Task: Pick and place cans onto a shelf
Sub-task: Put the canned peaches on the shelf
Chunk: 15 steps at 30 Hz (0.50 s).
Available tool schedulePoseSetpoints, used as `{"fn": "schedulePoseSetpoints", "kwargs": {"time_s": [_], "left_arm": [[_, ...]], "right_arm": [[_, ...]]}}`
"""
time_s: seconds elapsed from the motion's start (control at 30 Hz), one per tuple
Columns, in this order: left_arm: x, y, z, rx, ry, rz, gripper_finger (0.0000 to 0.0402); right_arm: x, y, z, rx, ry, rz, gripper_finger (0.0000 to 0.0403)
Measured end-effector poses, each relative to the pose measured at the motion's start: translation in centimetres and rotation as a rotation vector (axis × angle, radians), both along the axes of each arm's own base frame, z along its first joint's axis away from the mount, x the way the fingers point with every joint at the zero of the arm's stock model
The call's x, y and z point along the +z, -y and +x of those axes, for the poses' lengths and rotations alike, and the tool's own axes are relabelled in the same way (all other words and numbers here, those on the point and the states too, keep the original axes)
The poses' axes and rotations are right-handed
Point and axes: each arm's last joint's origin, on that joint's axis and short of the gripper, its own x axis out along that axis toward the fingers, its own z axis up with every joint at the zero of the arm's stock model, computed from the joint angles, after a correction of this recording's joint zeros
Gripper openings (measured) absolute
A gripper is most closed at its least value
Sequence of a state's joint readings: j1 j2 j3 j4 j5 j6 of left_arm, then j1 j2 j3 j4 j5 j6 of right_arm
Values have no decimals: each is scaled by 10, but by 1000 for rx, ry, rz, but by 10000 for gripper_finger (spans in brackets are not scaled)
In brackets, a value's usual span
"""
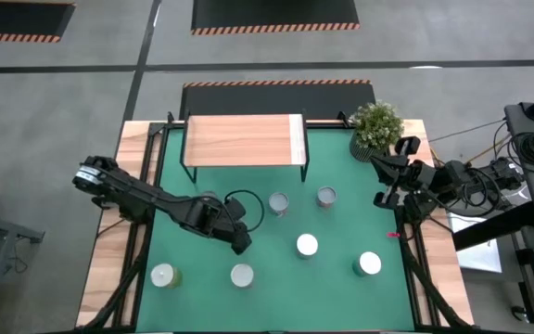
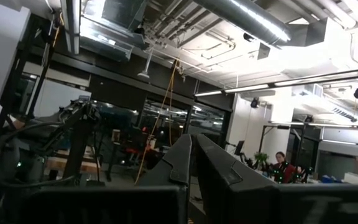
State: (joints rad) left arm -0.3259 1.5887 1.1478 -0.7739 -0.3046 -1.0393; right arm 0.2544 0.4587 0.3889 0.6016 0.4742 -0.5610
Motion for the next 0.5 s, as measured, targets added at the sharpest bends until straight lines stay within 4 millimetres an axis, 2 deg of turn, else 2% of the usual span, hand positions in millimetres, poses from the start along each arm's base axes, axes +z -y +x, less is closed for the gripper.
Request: {"fn": "schedulePoseSetpoints", "kwargs": {"time_s": [0.5], "left_arm": [[-7, 0, -1, 0, 2, 11, 371]], "right_arm": [[-1, 0, 1, -1, -15, -3, 13]]}}
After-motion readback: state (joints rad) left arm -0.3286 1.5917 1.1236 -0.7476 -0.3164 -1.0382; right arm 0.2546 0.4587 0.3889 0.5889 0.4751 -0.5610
